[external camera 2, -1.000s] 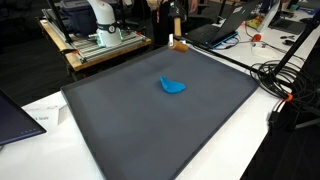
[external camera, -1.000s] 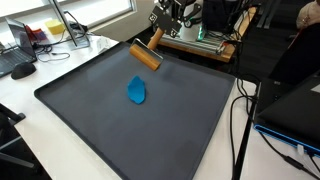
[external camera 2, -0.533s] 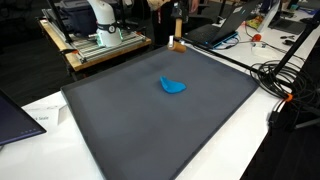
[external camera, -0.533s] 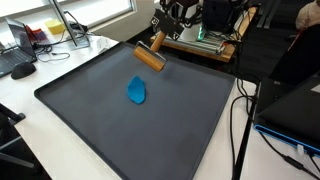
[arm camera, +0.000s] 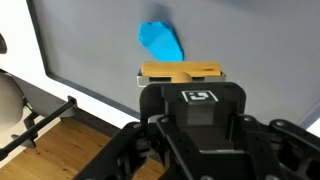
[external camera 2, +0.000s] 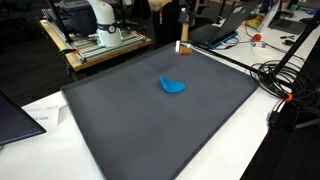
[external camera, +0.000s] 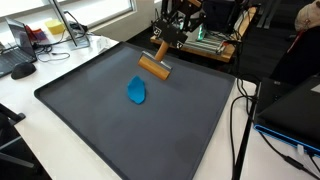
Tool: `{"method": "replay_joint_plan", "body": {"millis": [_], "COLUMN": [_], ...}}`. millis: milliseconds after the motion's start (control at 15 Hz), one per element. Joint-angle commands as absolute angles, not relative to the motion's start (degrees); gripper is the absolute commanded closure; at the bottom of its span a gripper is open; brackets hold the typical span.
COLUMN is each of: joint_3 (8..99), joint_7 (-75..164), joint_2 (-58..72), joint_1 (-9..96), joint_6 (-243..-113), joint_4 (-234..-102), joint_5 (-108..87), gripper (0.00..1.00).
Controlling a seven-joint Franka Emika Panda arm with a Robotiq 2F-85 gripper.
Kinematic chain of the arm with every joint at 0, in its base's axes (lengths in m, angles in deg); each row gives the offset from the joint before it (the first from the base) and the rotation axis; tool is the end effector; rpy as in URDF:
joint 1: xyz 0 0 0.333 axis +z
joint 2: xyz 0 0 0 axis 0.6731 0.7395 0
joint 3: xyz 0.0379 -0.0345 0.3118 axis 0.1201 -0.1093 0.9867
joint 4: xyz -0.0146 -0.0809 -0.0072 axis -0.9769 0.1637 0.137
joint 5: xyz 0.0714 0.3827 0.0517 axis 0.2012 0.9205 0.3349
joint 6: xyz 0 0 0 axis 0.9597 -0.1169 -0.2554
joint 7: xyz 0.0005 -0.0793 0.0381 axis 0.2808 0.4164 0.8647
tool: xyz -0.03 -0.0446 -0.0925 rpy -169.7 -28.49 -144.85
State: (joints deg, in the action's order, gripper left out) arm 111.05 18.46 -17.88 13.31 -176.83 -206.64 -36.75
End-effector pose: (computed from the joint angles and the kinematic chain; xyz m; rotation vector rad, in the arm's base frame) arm 0.4695 0.2112 0.4020 2.6827 0.3218 0.4533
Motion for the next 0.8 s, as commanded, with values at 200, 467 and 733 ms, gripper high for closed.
{"method": "replay_joint_plan", "body": {"millis": [200, 467, 733], "joint_3": [90.3, 78.0, 71.0], "joint_7": [19.1, 22.7, 26.3], "joint_2": [-4.9, -0.2, 3.8], "joint_1": [33.3, 43.6, 48.2], "joint_6": [-171.1, -169.3, -166.6], "joint_4": [-195.0, -187.5, -180.5], "joint_5": [-39.2, -35.5, -30.6], "gripper": [0.78, 0.78, 0.78]}}
